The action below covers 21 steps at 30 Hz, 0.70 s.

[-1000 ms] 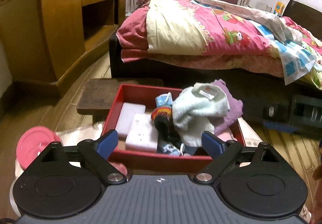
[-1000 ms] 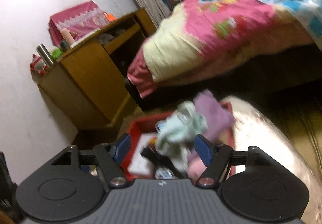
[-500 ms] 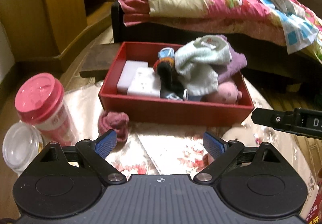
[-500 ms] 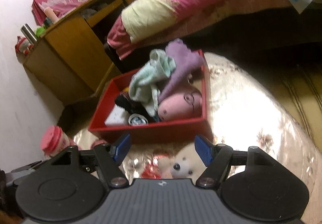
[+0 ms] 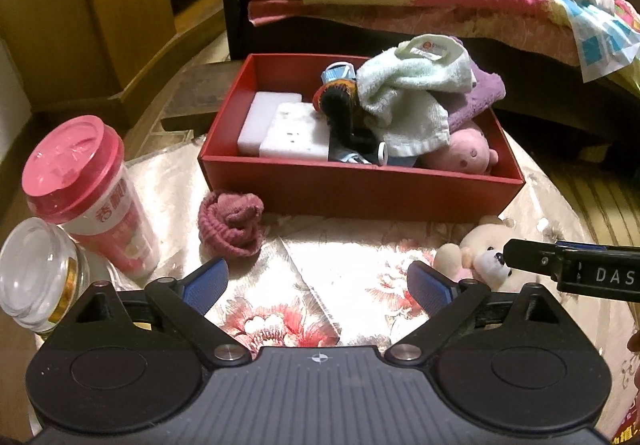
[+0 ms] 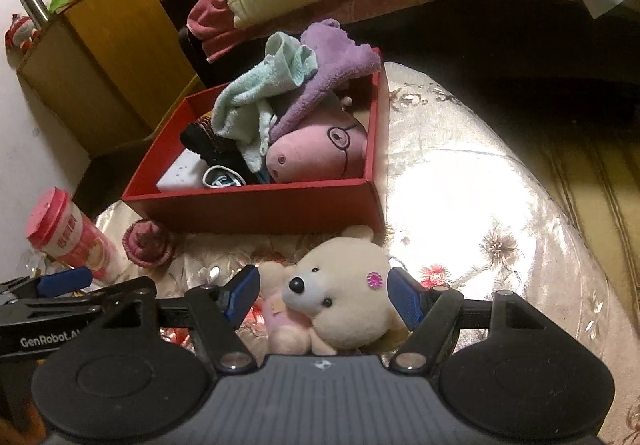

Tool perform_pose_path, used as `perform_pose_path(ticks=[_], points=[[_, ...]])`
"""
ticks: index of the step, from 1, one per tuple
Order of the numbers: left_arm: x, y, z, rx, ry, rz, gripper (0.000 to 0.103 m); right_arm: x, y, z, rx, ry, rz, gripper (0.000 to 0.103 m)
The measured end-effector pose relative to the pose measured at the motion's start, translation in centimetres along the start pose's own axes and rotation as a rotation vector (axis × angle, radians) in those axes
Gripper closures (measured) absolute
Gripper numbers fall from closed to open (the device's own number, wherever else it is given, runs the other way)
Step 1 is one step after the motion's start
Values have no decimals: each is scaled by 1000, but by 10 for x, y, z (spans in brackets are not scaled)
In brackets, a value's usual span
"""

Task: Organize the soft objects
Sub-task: 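Move both open tools back toward the remaining items on the table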

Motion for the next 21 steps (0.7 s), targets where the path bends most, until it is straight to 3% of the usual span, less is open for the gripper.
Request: perform_pose_path(ticks=[7,14,18,21], points=[[1,0,-1,1,-10,10,10,8,4,2,-5,-33,17,55],[-15,-25,-26,-124,7,107,10,26,10,3,4,-68,32,55],[-18,-31,-34,-156,31,107,8,37,6,3,-45,-73,61,45],[-4,-29,-32,-171,6,86,8,45,6,5,-74,-86,89,42]])
Point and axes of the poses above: each gripper's, at about its wrist camera, not at the fingertips, and x roughly the way its jaws point, y to its right, z to its underside, the point moved 7 cm from there along x, roughly the way its jaws point, and after that the axes turned 10 degrees about -z, right-handed, at the moved point
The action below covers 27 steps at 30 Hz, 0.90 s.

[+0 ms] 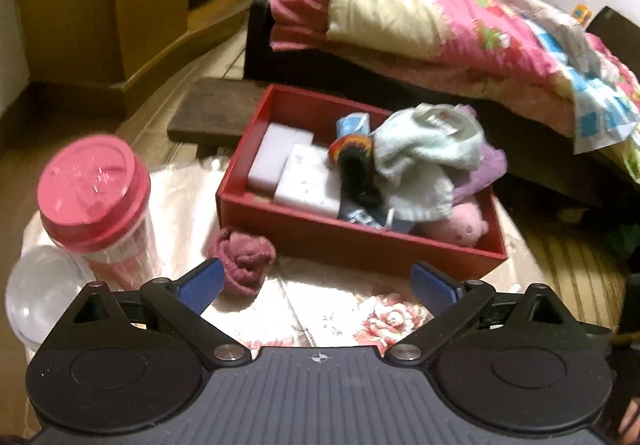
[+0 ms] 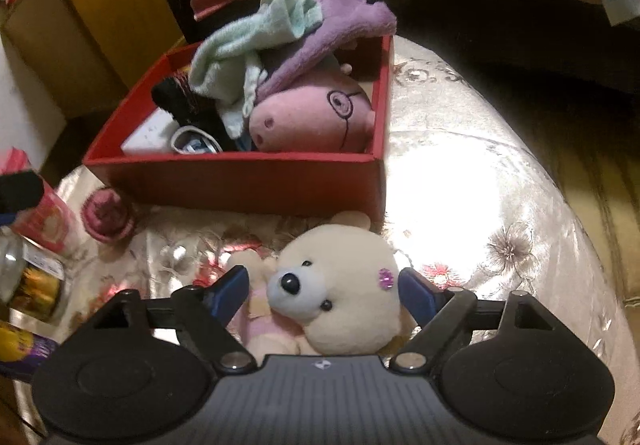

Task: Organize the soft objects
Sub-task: 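Move both open tools back toward the remaining items on the table, then grasp the pink knit ball with the left tool while the right tool grasps the cream teddy bear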

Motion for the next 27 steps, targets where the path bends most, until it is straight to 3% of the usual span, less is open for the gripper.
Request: perform_pose_path(ticks=[13,20,23,27], points=[[83,-5,-6,34,-26,-233,9,3,2,2,8,-9,-22,38],[119,-24,2,-28,-121,-253,13,9,-2,2,-8,-22,-9,34],[123,-23,5,-7,-121,-264,16,13,-3,4,-33,-33,0,31],[124,-21,7,6,-123,-257,31,19,-1,7,-46,-42,2,33]])
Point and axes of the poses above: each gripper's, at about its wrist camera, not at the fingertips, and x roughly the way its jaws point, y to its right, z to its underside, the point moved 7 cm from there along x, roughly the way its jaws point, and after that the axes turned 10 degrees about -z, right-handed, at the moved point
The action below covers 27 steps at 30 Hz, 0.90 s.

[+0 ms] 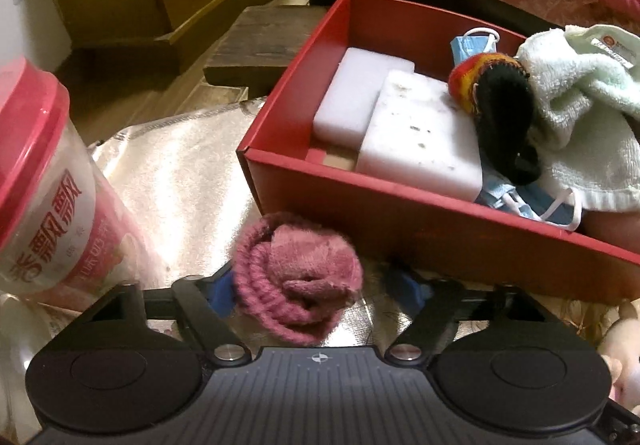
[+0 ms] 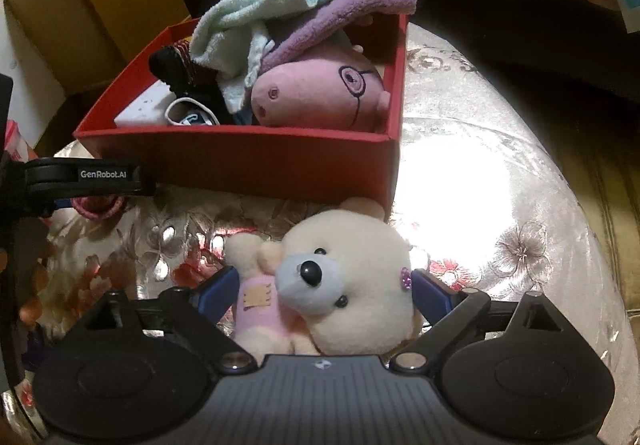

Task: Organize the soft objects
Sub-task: 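Grasp the pink knit ball with the left tool while the right tool grasps the cream teddy bear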

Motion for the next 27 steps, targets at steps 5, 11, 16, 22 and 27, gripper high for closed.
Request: perform_pose_path(ticks=[5,11,16,22,27], points=[[-5,0,1,6,7,-11,46,-4,-1,-1,-7,-1,-2,41],[-17,3,8,28,10,2,52,-7,-1,-1,0,6,-9,48],[-29,8,12,58,35,9,54,-14,-1,-6,26,23,-49,62],[-46,8,17,82,60,23,54,-18,-6,-6,43,18,-88,68],[-65,9,19,88,89,40,54,-21,-13,-5,71,12,-145,73]])
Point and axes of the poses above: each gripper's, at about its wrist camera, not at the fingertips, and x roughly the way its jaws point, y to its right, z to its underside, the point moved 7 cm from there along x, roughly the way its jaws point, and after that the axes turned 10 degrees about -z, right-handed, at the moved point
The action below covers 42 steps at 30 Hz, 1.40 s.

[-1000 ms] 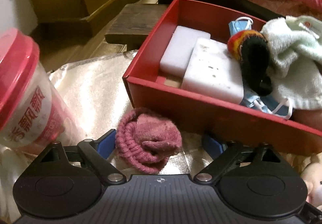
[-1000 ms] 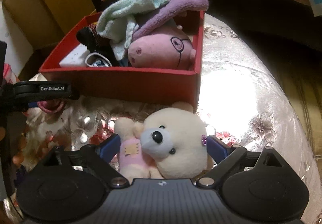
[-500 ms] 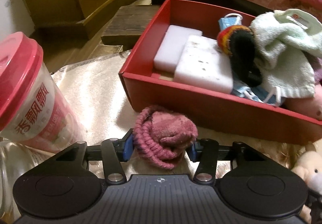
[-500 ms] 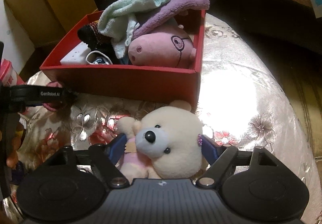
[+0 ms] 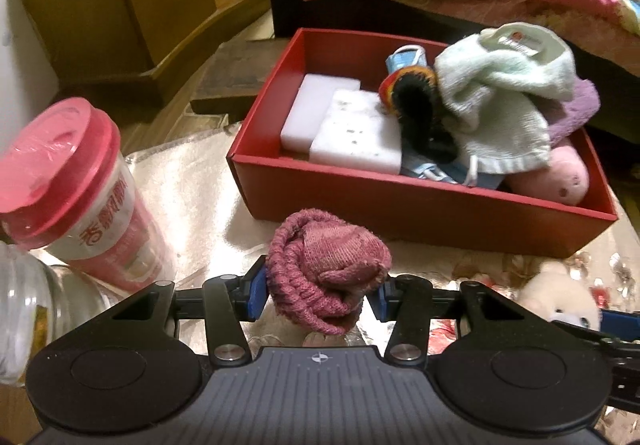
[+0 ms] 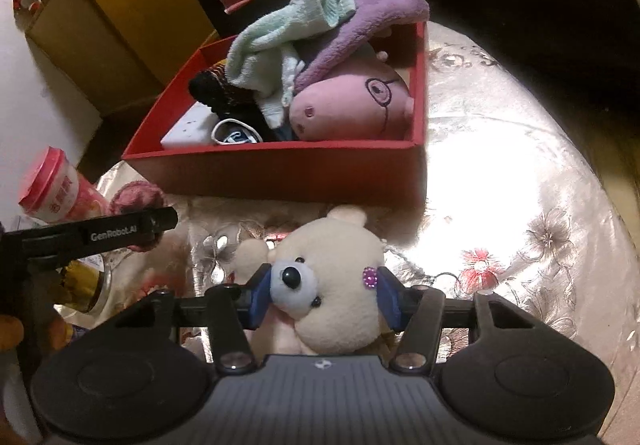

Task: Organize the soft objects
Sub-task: 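Grasp the pink knit ball with the left tool while the right tool grasps the cream teddy bear, then lift the knit ball and teddy bear and carry them over the red box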

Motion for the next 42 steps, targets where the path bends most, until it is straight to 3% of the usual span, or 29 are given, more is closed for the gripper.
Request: perform_pose_path(ticks=[12,24,42], points=[[-31,7,13,25,31,47,54,-2,-9,3,-19,-10,-27,72],[-72,9,16,25,105,85,54,-21,-24,-6,-37,42,-64,72],[-103,10,-4,0,206,117,54,-72,-44,-40,-18,206,-156,72]])
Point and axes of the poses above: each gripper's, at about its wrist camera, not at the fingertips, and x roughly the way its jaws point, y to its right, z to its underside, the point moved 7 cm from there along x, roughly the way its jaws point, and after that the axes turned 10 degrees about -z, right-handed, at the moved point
